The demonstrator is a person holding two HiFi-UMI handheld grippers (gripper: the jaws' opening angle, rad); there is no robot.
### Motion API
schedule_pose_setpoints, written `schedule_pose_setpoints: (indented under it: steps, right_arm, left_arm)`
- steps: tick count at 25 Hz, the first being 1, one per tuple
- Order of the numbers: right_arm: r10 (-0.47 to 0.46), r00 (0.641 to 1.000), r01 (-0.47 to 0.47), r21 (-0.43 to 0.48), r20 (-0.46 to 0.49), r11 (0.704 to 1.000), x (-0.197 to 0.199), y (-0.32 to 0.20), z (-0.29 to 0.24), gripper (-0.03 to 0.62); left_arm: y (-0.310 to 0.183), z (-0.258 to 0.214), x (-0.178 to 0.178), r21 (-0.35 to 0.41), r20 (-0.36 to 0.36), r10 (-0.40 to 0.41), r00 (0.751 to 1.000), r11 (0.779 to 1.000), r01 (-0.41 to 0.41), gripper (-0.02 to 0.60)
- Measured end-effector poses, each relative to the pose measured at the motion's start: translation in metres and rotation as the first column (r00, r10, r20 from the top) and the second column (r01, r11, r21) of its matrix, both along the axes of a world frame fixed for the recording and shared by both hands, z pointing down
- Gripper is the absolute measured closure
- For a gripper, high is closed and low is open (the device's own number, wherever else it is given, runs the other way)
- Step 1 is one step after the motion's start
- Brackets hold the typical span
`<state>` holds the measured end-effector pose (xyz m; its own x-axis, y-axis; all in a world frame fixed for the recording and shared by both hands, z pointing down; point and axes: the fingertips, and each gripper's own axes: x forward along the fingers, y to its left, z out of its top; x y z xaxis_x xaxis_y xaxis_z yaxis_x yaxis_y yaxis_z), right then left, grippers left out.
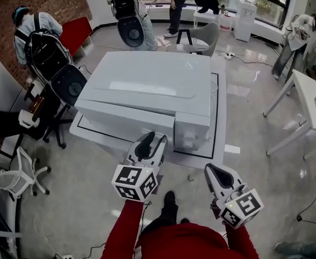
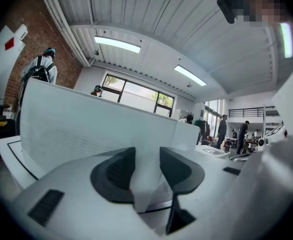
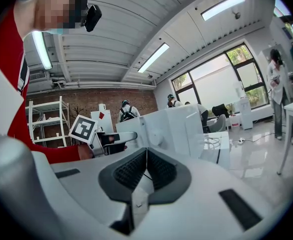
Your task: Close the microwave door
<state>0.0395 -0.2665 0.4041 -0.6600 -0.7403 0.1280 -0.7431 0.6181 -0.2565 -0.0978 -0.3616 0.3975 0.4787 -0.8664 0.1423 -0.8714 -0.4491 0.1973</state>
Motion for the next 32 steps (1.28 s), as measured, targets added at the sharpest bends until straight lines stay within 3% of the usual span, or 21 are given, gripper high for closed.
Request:
schedule_pose_setpoints:
  steps: [5, 8, 32]
  right_arm:
    - [-0.011, 1.000, 0.011, -0.017, 0.006, 1.000, -0.006, -0.002, 0.004, 0.579]
    - [-0.012, 1.000, 0.012, -0.001, 0.008, 1.000, -0.008, -0.007, 0.002, 0.579]
    - [-0.013, 1.000, 0.013, -0.030, 0.007, 0.999, -0.016, -0.026, 0.005, 0.579]
  left_arm:
    - [0.000, 0.006, -0.007, -0.020, 0.013, -0.079, 0.997, 0.997, 0.079, 0.479]
    - [-0.001, 0.006, -0.008, -0.013, 0.014, -0.098, 0.995, 0.995, 0.098, 0.480]
    - [-0.013, 0.003, -0.008, -0.012, -0.023, -0.088, 0.996, 0.996, 0.088, 0.523]
